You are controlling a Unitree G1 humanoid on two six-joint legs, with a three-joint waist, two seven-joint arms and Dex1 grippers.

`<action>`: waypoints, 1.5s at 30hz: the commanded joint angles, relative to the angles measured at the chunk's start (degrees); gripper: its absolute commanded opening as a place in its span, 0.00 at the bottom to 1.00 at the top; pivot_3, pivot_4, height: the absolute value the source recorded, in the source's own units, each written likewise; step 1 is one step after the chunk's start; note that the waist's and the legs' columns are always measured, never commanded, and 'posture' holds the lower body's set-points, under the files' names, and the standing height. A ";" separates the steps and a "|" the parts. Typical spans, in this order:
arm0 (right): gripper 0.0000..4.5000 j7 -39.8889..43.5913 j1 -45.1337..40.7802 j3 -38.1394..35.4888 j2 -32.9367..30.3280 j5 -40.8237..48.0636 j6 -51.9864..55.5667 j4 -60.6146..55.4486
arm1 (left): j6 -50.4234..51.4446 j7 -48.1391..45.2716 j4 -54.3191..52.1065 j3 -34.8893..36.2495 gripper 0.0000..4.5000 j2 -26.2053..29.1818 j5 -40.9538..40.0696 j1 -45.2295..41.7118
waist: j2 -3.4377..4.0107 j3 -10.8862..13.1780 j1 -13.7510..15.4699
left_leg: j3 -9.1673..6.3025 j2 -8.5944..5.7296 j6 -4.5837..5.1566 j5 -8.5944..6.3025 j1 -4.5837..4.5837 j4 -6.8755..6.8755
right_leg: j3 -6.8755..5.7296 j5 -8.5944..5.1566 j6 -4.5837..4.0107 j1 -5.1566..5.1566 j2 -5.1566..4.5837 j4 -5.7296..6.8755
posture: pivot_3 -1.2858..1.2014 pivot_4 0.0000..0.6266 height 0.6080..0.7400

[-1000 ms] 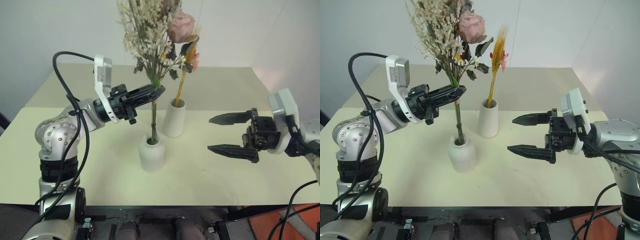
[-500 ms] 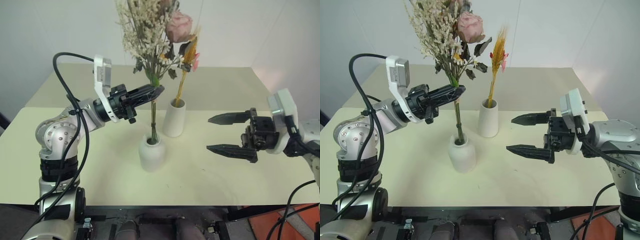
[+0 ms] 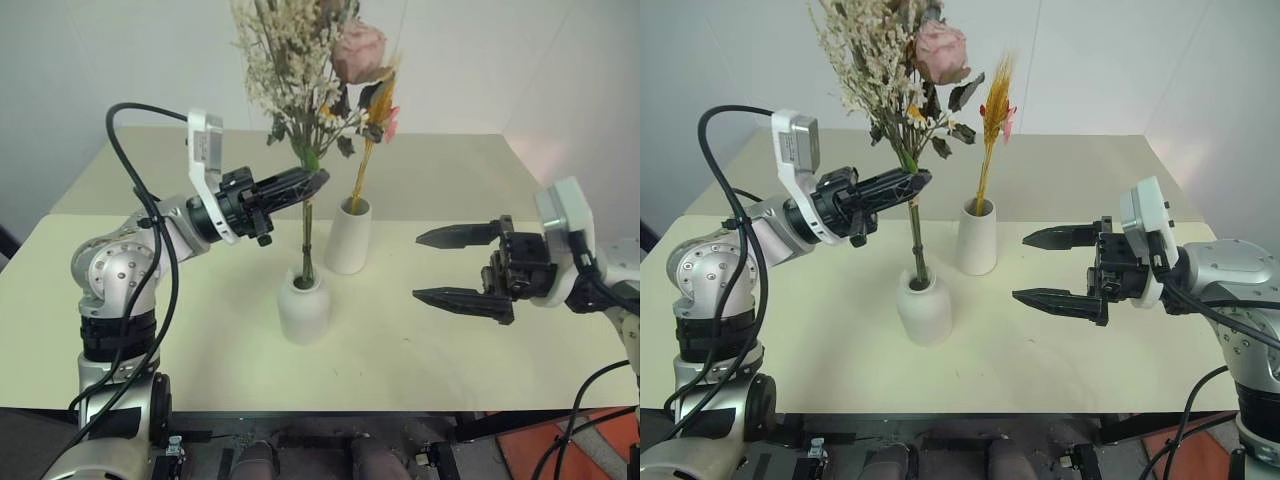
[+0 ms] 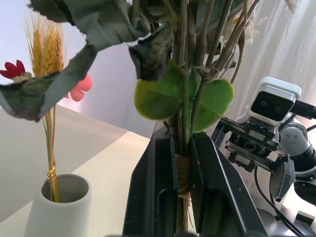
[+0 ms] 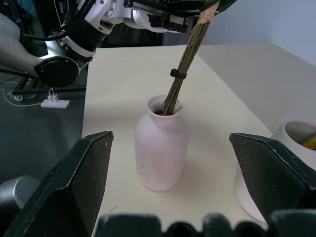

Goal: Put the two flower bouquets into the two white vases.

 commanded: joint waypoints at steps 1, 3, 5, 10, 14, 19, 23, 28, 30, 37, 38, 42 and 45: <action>1.00 -0.35 0.03 -1.39 0.03 0.64 -1.39 -1.62 | -2.43 -1.12 -1.24 -1.03 0.02 0.61 1.41 0.69 | 0.00 0.00 -0.01 | 0.00 0.00 0.00 0.00 0.00 0.00 | 0.00 0.00 0.00 0.00 0.00 0.00 | 0.52 0.24 1.00; 1.00 -0.41 0.07 -1.36 0.04 0.65 -1.35 -1.65 | -3.08 -1.58 -1.13 -1.58 0.02 0.62 2.32 1.36 | 0.00 0.00 -0.03 | 0.00 0.00 0.00 0.00 0.01 0.00 | 0.00 0.01 -0.01 0.00 0.00 0.00 | 0.52 0.24 1.00; 1.00 -0.46 0.17 -1.41 0.03 0.72 -1.33 -1.72 | -3.67 -2.00 -1.09 -2.08 0.02 0.77 3.01 1.94 | 0.00 0.00 -0.02 | 0.00 0.00 0.00 0.00 0.00 0.00 | 0.00 0.01 -0.01 0.00 0.00 0.00 | 0.52 0.24 1.00; 1.00 -0.79 0.13 -1.40 0.39 1.21 -1.14 -1.80 | -5.56 -3.63 -0.08 -3.43 0.02 1.11 5.70 3.40 | 0.00 0.00 0.00 | 0.00 0.00 0.00 0.00 0.00 0.00 | 0.00 0.00 -0.01 0.00 0.00 0.00 | 0.52 0.24 1.00; 1.00 -0.84 0.16 -1.18 0.43 0.96 -1.30 -1.76 | -7.38 -4.88 0.02 -4.67 0.02 1.31 7.91 4.96 | 0.00 0.00 -0.01 | 0.00 0.00 0.00 0.00 0.00 0.00 | 0.00 0.00 0.00 0.00 0.00 0.00 | 0.52 0.24 1.00; 1.00 -0.71 0.15 -1.11 0.16 0.83 -1.19 -1.72 | -8.50 -5.62 -0.78 -5.39 0.02 1.31 8.95 7.00 | 0.00 0.00 -0.02 | 0.00 0.01 0.00 0.00 0.00 0.00 | 0.00 0.00 -0.01 0.00 0.00 0.00 | 0.52 0.24 1.00; 1.00 -0.46 0.23 -1.17 -0.09 0.76 -1.15 -1.68 | -8.04 -5.57 -1.70 -5.17 0.31 1.19 8.56 7.79 | 0.00 0.00 0.00 | 0.00 0.01 0.00 0.00 0.00 0.00 | 0.00 0.00 0.00 0.00 0.00 0.00 | 0.52 0.24 1.00; 1.00 -0.21 0.20 -1.09 -0.18 0.60 -1.17 -1.48 | -6.82 -5.12 -3.48 -4.92 0.68 1.18 7.41 9.14 | 0.00 0.00 -0.01 | 0.00 0.01 0.00 0.00 0.00 0.00 | 0.00 0.00 0.00 0.00 0.00 -0.01 | 0.52 0.24 1.00; 1.00 -0.18 0.19 -1.08 -0.17 0.59 -1.14 -1.47 | -6.44 -5.14 -4.37 -4.88 0.82 1.54 6.99 10.14 | 0.00 0.00 -0.04 | 0.00 0.01 0.00 0.00 0.00 0.00 | 0.00 0.00 0.00 0.00 0.00 -0.01 | 0.52 0.24 1.00; 1.00 -0.18 0.26 -0.85 0.09 0.34 -1.23 -1.39 | -5.17 -4.50 -6.36 -3.48 0.99 3.67 5.45 13.31 | 0.00 0.00 -0.02 | 0.00 0.01 0.00 0.00 0.01 0.00 | 0.00 -0.01 0.00 0.00 0.00 -0.01 | 0.52 0.24 1.00; 1.00 -0.15 0.26 -0.80 0.15 0.30 -1.28 -1.34 | -4.91 -4.22 -6.66 -3.11 0.99 3.95 4.95 13.65 | 0.00 0.00 -0.02 | 0.00 0.01 0.00 0.00 0.01 0.00 | 0.00 0.00 0.00 0.00 0.00 -0.01 | 0.52 0.24 1.00; 1.00 -0.03 0.24 -0.44 0.52 0.01 -1.52 -1.13 | -4.44 -3.67 -7.98 -2.70 0.99 4.83 3.94 15.24 | 0.00 0.00 -0.02 | 0.00 0.02 0.00 0.00 0.01 0.00 | 0.00 -0.01 0.01 0.00 0.00 -0.01 | 0.52 0.24 1.00; 1.00 0.03 -0.08 -0.12 0.74 -0.09 -1.59 -0.87 | -4.55 -3.35 -6.96 -3.86 0.99 4.31 4.55 14.48 | 0.00 0.00 -0.02 | 0.00 0.02 0.00 0.00 0.01 0.00 | 0.00 -0.01 0.01 0.00 0.00 -0.01 | 0.52 0.24 1.00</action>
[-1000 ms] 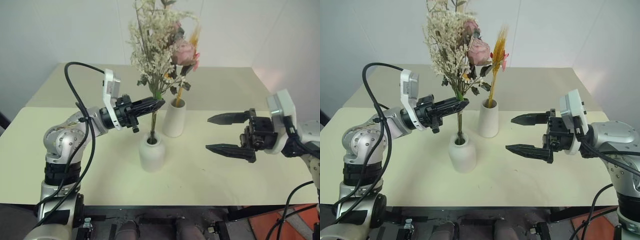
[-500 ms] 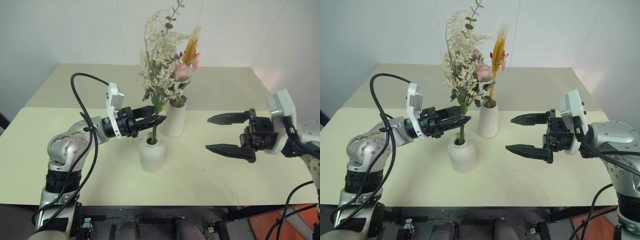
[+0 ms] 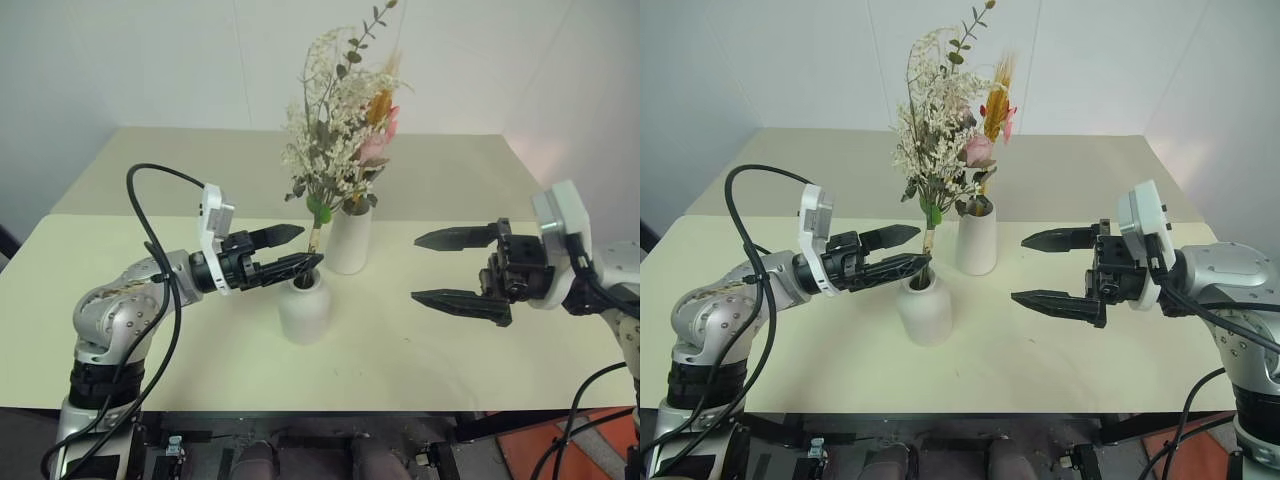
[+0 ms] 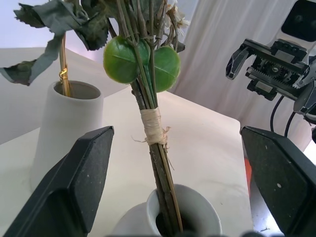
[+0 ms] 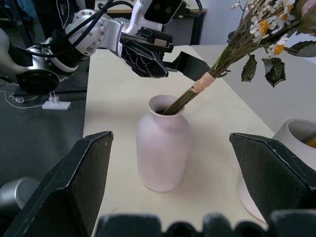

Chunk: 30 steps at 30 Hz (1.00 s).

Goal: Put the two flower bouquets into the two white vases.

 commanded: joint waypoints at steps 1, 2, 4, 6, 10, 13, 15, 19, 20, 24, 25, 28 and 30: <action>1.00 0.01 -0.69 -0.20 0.20 -0.02 -1.60 -0.69 | -0.43 -0.03 -0.20 -1.00 0.99 -0.46 0.10 -1.86 | 0.00 0.00 0.00 | 0.00 0.00 0.00 0.00 0.00 0.00 | 0.00 0.00 0.00 0.00 0.00 0.00 | 0.52 0.24 1.00; 1.00 0.01 -0.77 -0.14 0.25 -0.01 -1.62 -0.65 | -0.71 -0.60 1.06 -1.82 0.99 -0.81 0.63 -3.05 | 0.00 0.00 0.06 | 0.00 0.00 0.00 0.00 0.00 0.00 | 0.00 0.00 0.00 0.00 0.00 0.00 | 0.52 0.24 1.00; 1.00 -0.09 -0.97 0.09 0.37 -0.06 -1.67 -0.55 | -1.10 -1.61 2.86 -2.79 0.99 -1.09 1.35 -4.66 | 0.00 0.00 0.18 | 0.00 -0.01 0.00 0.00 0.00 0.01 | -0.01 0.00 0.00 0.01 0.00 0.00 | 0.52 0.24 1.00; 1.00 -0.20 -0.93 0.07 0.35 0.03 -1.71 -0.59 | -1.74 -2.79 4.91 -3.70 0.99 -1.58 2.05 -6.52 | 0.00 0.00 0.13 | 0.00 -0.01 0.00 0.00 -0.01 0.02 | -0.01 0.00 0.00 0.02 0.00 -0.02 | 0.52 0.24 1.00; 1.00 -0.68 -0.39 -0.14 0.40 0.13 -1.76 -1.08 | -2.91 -5.89 10.35 -5.60 0.99 -3.05 3.40 -11.20 | 0.00 0.00 0.12 | 0.00 -0.01 0.00 0.00 -0.02 0.01 | -0.01 0.00 0.00 0.02 0.01 -0.04 | 0.52 0.24 1.00; 1.00 -1.39 0.33 -0.84 0.33 0.50 -1.60 -1.85 | -4.17 -9.76 14.47 -7.93 0.99 -3.58 5.43 -14.51 | 0.00 0.00 0.11 | 0.00 -0.01 0.00 0.00 -0.01 0.01 | -0.01 0.00 0.00 0.02 0.00 -0.04 | 0.52 0.24 1.00; 1.00 -1.81 0.55 -1.03 0.31 0.61 -1.58 -2.06 | -4.85 -11.61 16.50 -8.77 0.99 -3.86 6.53 -15.80 | 0.00 0.00 0.10 | 0.00 -0.01 0.00 0.00 0.00 0.01 | -0.01 0.00 0.00 0.02 0.01 -0.03 | 0.52 0.24 1.00; 1.00 -2.60 1.22 -1.38 0.25 0.82 -1.53 -2.68 | -6.02 -14.50 19.04 -9.50 0.99 -4.44 8.10 -17.55 | 0.00 0.00 -0.05 | 0.00 -0.01 0.00 0.00 -0.01 0.00 | 0.00 0.00 0.00 0.01 0.01 -0.04 | 0.52 0.24 1.00; 1.00 -2.83 1.54 -1.58 0.22 0.92 -1.47 -2.99 | -6.22 -14.97 19.24 -9.31 0.99 -4.58 8.18 -17.86 | 0.00 0.00 -0.03 | 0.00 0.00 0.00 0.00 -0.01 0.00 | 0.00 0.00 0.00 0.01 0.02 -0.03 | 0.52 0.24 1.00; 1.00 -3.43 2.61 -2.25 0.10 1.30 -1.36 -3.82 | -6.47 -15.90 19.03 -8.15 0.99 -4.49 8.23 -18.22 | 0.00 0.00 -0.02 | 0.00 -0.01 0.00 0.00 -0.02 0.01 | 0.01 0.00 0.00 0.01 0.01 -0.04 | 0.52 0.24 1.00; 1.00 -3.52 2.85 -2.42 0.06 1.40 -1.35 -3.96 | -6.38 -15.97 18.71 -7.81 0.99 -4.35 8.05 -18.14 | 0.00 0.00 -0.02 | 0.00 -0.01 0.00 0.00 -0.02 0.01 | 0.01 0.00 0.00 0.01 0.01 -0.03 | 0.52 0.24 1.00; 1.00 -3.72 3.08 -2.56 0.18 1.39 -1.51 -3.94 | -5.34 -16.07 17.09 -6.43 0.99 -3.59 6.74 -17.63 | 0.00 0.00 -0.05 | -0.01 0.00 0.00 0.00 -0.01 0.00 | 0.00 0.00 0.00 0.01 0.02 -0.02 | 0.52 0.24 1.00; 1.00 -3.73 2.94 -2.34 0.27 1.21 -1.65 -3.71 | -4.78 -16.07 15.79 -5.94 0.99 -3.19 6.15 -17.00 | 0.00 0.00 -0.03 | 0.00 0.00 0.00 0.00 -0.02 0.00 | 0.01 0.00 0.00 0.01 0.01 -0.02 | 0.52 0.24 1.00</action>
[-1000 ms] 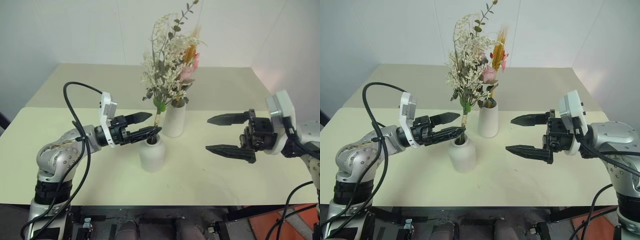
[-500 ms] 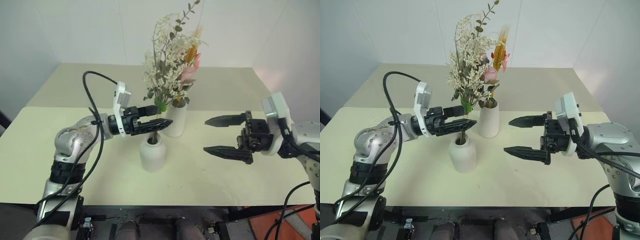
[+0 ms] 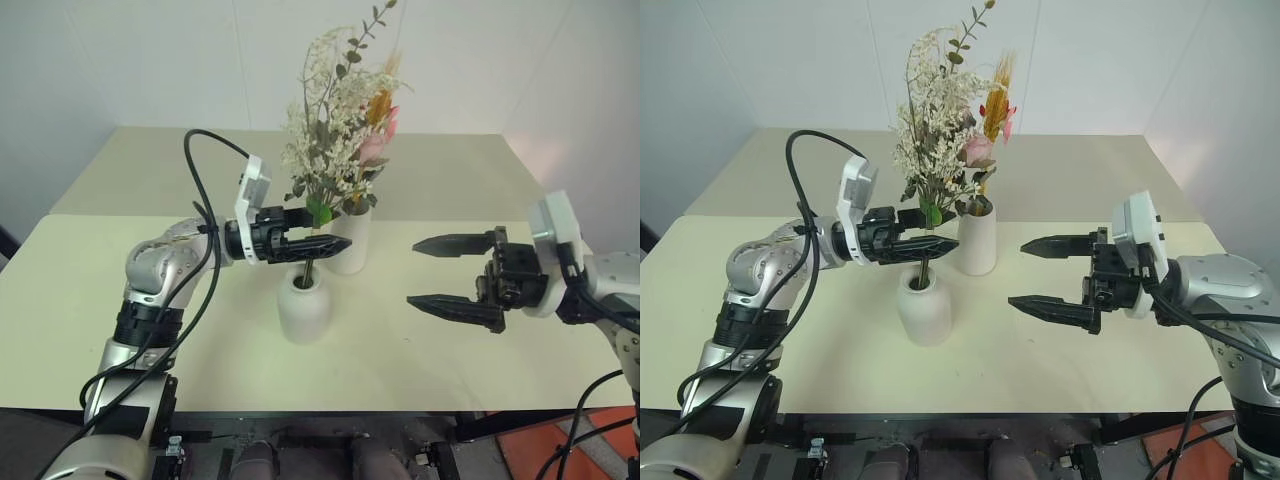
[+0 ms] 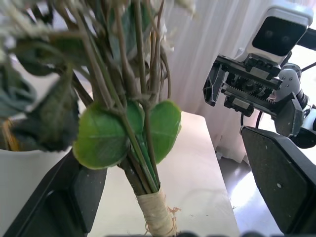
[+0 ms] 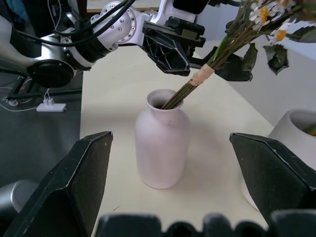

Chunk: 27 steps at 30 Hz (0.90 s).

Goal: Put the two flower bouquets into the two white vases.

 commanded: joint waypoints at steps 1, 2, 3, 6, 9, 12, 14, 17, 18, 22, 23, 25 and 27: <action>1.00 -0.20 -0.37 -1.70 -0.07 0.64 -1.45 -1.18 | 0.71 -0.57 -4.12 2.28 0.99 1.14 -2.02 -0.09 | 0.00 0.00 0.05 | 0.00 0.00 0.00 0.00 0.00 0.00 | 0.00 0.00 0.00 0.00 0.00 0.00 | 0.52 0.24 1.00; 1.00 -0.14 -0.48 -1.62 -0.03 0.58 -1.52 -1.02 | 0.84 -0.58 -4.53 2.42 0.99 1.29 -2.18 0.14 | 0.00 0.00 0.05 | 0.00 0.00 0.00 0.00 0.00 0.00 | 0.00 0.00 0.00 0.00 0.00 0.00 | 0.52 0.24 1.00; 1.00 -0.04 -0.59 -1.52 -0.01 0.49 -1.61 -0.84 | 0.96 -0.60 -4.93 2.63 0.99 1.45 -2.33 0.38 | 0.00 0.00 0.05 | 0.00 0.00 0.00 0.00 0.00 0.00 | 0.00 0.00 0.01 0.00 0.00 0.00 | 0.52 0.24 1.00; 1.00 0.41 -1.04 -1.05 0.05 0.12 -2.01 -0.18 | 1.37 -0.88 -5.55 3.09 0.99 1.94 -2.51 0.90 | 0.00 0.00 0.06 | 0.00 0.00 0.00 0.00 0.00 0.00 | 0.00 0.00 0.00 0.00 0.00 0.00 | 0.52 0.24 1.00; 1.00 0.86 -1.70 -0.24 0.14 -0.39 -2.52 0.66 | 1.34 -1.39 -5.93 2.75 0.99 2.71 -2.22 1.48 | 0.00 0.00 -0.01 | 0.00 0.00 0.00 0.00 0.01 0.00 | 0.00 0.00 0.01 0.00 0.00 0.00 | 0.52 0.24 1.00; 1.00 1.22 -2.36 0.53 0.34 -0.84 -2.87 1.34 | 1.31 -1.63 -6.35 2.76 0.99 3.22 -2.26 2.13 | 0.00 0.00 0.03 | 0.00 0.00 0.00 0.00 0.01 0.00 | 0.00 0.00 0.00 0.00 0.00 0.00 | 0.52 0.24 1.00; 1.00 1.50 -2.58 0.76 0.38 -0.93 -3.06 1.62 | 1.53 -1.58 -6.97 2.82 0.99 3.80 -2.26 2.80 | 0.00 0.00 0.03 | 0.00 0.00 0.00 0.00 0.01 0.00 | -0.01 0.00 0.00 0.00 0.00 0.00 | 0.52 0.24 1.00; 1.00 1.59 -2.65 1.26 0.55 -1.29 -3.45 1.83 | 1.55 -1.60 -7.42 2.24 0.99 4.84 -1.58 3.90 | 0.00 0.00 0.05 | 0.00 0.00 0.00 0.00 0.00 0.00 | 0.00 0.00 0.00 0.00 -0.01 -0.01 | 0.52 0.24 1.00; 1.00 1.61 -2.59 1.35 0.58 -1.36 -3.56 1.82 | 1.87 -1.45 -7.20 1.97 0.99 4.97 -1.47 4.05 | 0.00 0.00 0.05 | 0.00 0.00 0.00 0.00 0.00 0.00 | 0.00 0.00 0.00 0.00 0.00 0.00 | 0.52 0.24 1.00; 1.00 1.63 -2.81 1.36 0.61 -1.40 -3.58 1.82 | 1.30 -2.21 -5.27 -0.67 0.99 4.50 0.74 3.32 | 0.00 0.00 0.08 | 0.00 0.00 0.00 0.00 0.00 0.00 | -0.01 0.00 0.01 0.00 -0.01 0.00 | 0.52 0.24 1.00; 1.00 1.47 -2.98 1.36 0.63 -1.45 -3.53 1.84 | 1.19 -2.64 -4.66 -1.38 0.99 4.21 1.17 2.74 | 0.00 0.00 0.13 | 0.00 0.00 0.00 0.00 0.01 0.00 | -0.01 0.00 0.01 0.01 -0.01 0.00 | 0.52 0.24 1.00; 1.00 1.17 -3.04 1.30 0.69 -1.63 -3.53 1.75 | 0.81 -3.75 -3.21 -2.69 0.99 3.41 1.92 1.31 | 0.00 0.00 0.20 | 0.00 0.00 0.00 0.00 0.00 0.00 | -0.01 -0.01 0.01 0.01 -0.01 0.00 | 0.52 0.24 1.00; 1.00 0.94 -2.81 1.02 0.77 -1.65 -3.43 1.47 | 0.16 -4.80 -1.48 -3.70 0.99 2.30 2.68 0.05 | 0.00 0.00 0.23 | 0.00 -0.01 0.00 0.00 -0.01 0.01 | -0.01 0.00 0.01 0.01 -0.01 -0.01 | 0.52 0.24 1.00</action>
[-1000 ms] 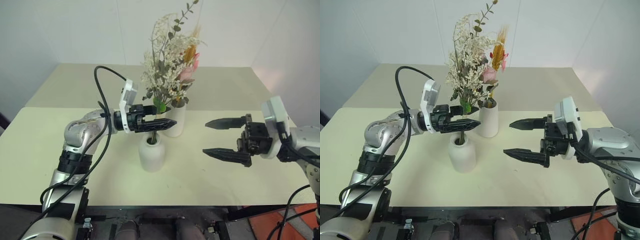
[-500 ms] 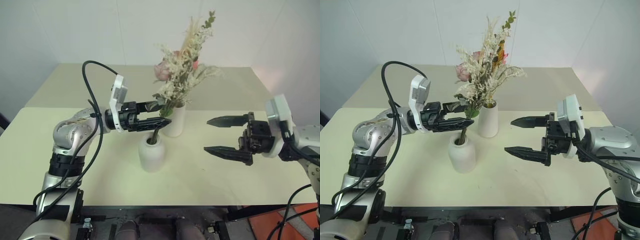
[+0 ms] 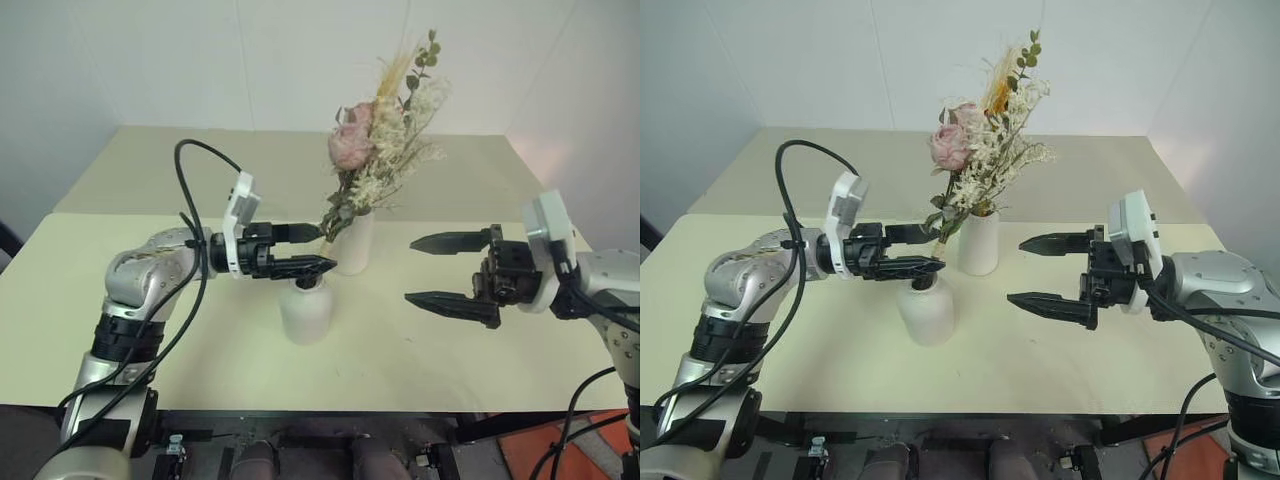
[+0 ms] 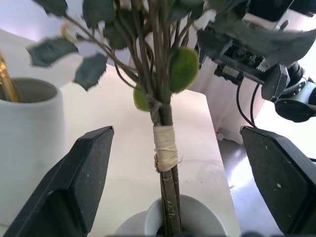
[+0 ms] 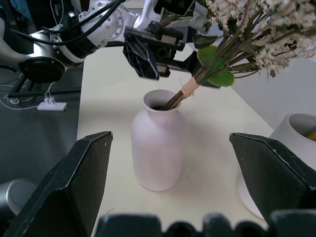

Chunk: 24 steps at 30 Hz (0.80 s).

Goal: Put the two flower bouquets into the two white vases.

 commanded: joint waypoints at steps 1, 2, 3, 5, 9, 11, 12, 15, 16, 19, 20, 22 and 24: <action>1.00 -0.56 -0.45 -1.39 0.19 0.50 -1.14 -1.39 | -1.91 -2.47 2.11 -1.41 0.99 -1.74 0.99 -3.50 | 0.00 0.00 -0.03 | 0.00 0.00 0.00 0.00 -0.01 0.00 | 0.00 0.00 0.00 0.00 0.00 -0.01 | 0.52 0.24 1.00; 1.00 -0.78 -0.18 -1.56 0.22 0.58 -1.03 -1.71 | -2.06 -2.97 3.06 -1.80 0.99 -2.31 1.20 -4.15 | 0.00 0.00 -0.05 | 0.00 0.00 0.00 0.00 -0.01 0.00 | 0.00 0.00 0.00 0.00 0.00 -0.01 | 0.52 0.24 1.00; 1.00 -1.09 0.14 -1.73 0.25 0.65 -0.91 -2.07 | -2.34 -3.66 4.06 -2.23 0.99 -2.86 1.53 -4.81 | 0.00 0.00 -0.05 | 0.00 0.00 0.00 0.00 -0.01 0.00 | 0.00 0.00 0.00 0.00 0.00 -0.01 | 0.52 0.24 1.00; 1.00 -1.62 0.74 -2.16 0.21 0.87 -0.68 -2.67 | -2.82 -5.02 5.53 -2.82 0.99 -3.65 2.01 -5.89 | 0.00 0.00 -0.06 | 0.00 0.00 0.00 0.00 0.00 -0.01 | 0.00 0.00 0.00 0.00 0.01 -0.01 | 0.52 0.24 1.00; 1.00 -2.63 2.09 -3.06 -0.11 1.30 -0.43 -3.62 | -2.76 -6.54 7.30 -2.12 0.99 -4.99 1.67 -7.75 | 0.00 0.00 -0.21 | 0.00 0.00 0.00 0.00 0.00 -0.01 | 0.01 0.00 0.00 0.00 0.01 0.00 | 0.52 0.24 1.00; 1.00 -3.07 2.47 -3.32 -0.17 1.36 -0.36 -3.70 | -1.94 -6.63 7.95 -0.72 0.99 -5.39 0.47 -8.48 | 0.00 0.00 -0.20 | 0.00 0.00 0.00 0.00 0.00 -0.01 | 0.01 0.00 0.00 0.00 0.01 0.01 | 0.52 0.24 1.00; 1.00 -3.27 2.59 -3.35 -0.11 1.37 -0.33 -3.70 | -1.80 -6.85 8.15 -0.02 0.99 -5.32 0.03 -8.63 | 0.00 0.00 -0.22 | 0.00 0.00 0.00 0.00 0.00 -0.01 | 0.01 0.00 0.00 -0.01 0.01 0.01 | 0.52 0.24 1.00; 1.00 -3.46 2.67 -2.89 0.22 1.10 -0.47 -3.25 | -0.96 -7.20 8.07 2.00 0.99 -4.39 -1.14 -8.42 | 0.00 0.00 -0.30 | 0.00 0.01 0.00 0.00 0.01 -0.01 | 0.01 0.00 0.00 -0.01 0.01 0.01 | 0.52 0.24 1.00; 1.00 -3.40 2.50 -2.57 0.35 0.94 -0.56 -2.88 | -0.40 -7.08 7.64 2.84 0.99 -4.08 -1.83 -8.12 | 0.00 0.00 -0.30 | 0.00 0.01 0.00 0.00 0.01 -0.01 | 0.01 0.00 0.00 -0.01 0.01 0.01 | 0.52 0.24 1.00; 1.00 -2.91 1.55 -1.42 0.74 0.32 -0.88 -1.29 | 1.03 -6.58 6.13 4.53 0.99 -3.35 -3.22 -7.28 | 0.00 0.00 -0.24 | 0.00 0.01 0.00 0.00 0.00 -0.01 | 0.01 0.00 0.00 -0.02 0.01 0.02 | 0.52 0.24 1.00; 1.00 -2.71 1.17 -1.03 0.86 0.08 -1.00 -0.71 | 1.32 -6.46 5.71 4.83 0.99 -3.18 -3.45 -7.08 | 0.00 0.00 -0.21 | 0.00 0.01 0.00 0.00 0.00 0.00 | 0.01 0.00 0.00 -0.01 0.01 0.02 | 0.52 0.24 1.00; 1.00 -2.31 -0.20 0.77 1.61 -0.86 -1.25 1.30 | 2.14 -5.49 3.97 5.85 0.99 -2.70 -4.28 -6.04 | 0.00 0.00 -0.28 | 0.00 0.01 0.00 0.00 0.01 0.00 | 0.01 0.00 0.00 -0.01 0.00 0.02 | 0.52 0.24 1.00; 1.00 -1.97 -1.37 2.47 2.38 -2.37 -1.76 3.08 | 2.60 -4.48 2.59 6.63 0.99 -2.46 -4.67 -5.10 | 0.00 0.00 -0.28 | 0.00 0.01 0.00 0.00 0.01 -0.01 | 0.01 0.00 0.00 -0.01 0.00 0.02 | 0.52 0.24 1.00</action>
